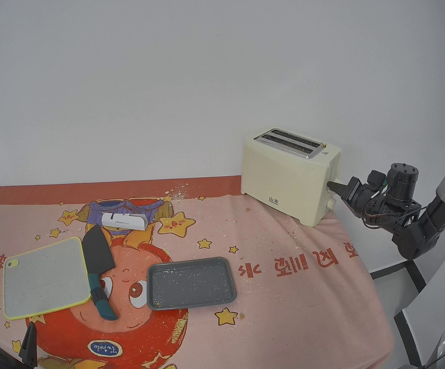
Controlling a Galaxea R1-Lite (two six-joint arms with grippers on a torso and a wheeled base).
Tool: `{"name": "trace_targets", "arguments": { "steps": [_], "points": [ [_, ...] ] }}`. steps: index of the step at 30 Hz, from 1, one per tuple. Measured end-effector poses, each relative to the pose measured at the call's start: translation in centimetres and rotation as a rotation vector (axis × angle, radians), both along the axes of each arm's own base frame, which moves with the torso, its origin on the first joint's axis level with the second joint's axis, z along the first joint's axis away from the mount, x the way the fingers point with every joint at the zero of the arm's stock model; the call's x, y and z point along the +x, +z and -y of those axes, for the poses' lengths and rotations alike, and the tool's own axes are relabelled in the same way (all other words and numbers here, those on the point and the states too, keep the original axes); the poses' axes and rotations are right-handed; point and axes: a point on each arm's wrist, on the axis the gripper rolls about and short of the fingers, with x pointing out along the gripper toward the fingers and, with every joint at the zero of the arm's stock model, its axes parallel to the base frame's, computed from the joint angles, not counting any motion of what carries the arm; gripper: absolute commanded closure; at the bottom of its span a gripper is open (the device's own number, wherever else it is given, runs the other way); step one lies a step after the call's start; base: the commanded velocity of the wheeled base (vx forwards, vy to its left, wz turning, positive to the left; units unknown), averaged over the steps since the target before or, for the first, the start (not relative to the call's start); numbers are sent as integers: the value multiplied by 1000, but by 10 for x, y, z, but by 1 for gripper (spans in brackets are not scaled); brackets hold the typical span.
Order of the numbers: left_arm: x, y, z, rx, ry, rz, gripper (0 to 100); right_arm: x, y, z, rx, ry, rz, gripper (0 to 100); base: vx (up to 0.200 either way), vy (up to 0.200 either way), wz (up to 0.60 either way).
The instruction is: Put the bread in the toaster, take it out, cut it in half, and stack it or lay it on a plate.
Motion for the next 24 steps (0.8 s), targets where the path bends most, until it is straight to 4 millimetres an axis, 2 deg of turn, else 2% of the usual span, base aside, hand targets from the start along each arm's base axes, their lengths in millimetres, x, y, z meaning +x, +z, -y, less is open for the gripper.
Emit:
{"name": "trace_targets", "arguments": {
  "steps": [6, 12, 24],
  "points": [
    [0, 0, 0, 0, 0, 0, 0, 1, 3, 6, 3, -17, 19, 100, 0, 0, 0],
    [0, 0, 0, -1, 0, 0, 0, -2, 15, 10, 12, -28, 48, 100, 0, 0, 0],
    [0, 0, 0, -1, 0, 0, 0, -25, 41, 1, 18, 5, 99, 100, 0, 0, 0]
  ]
}}
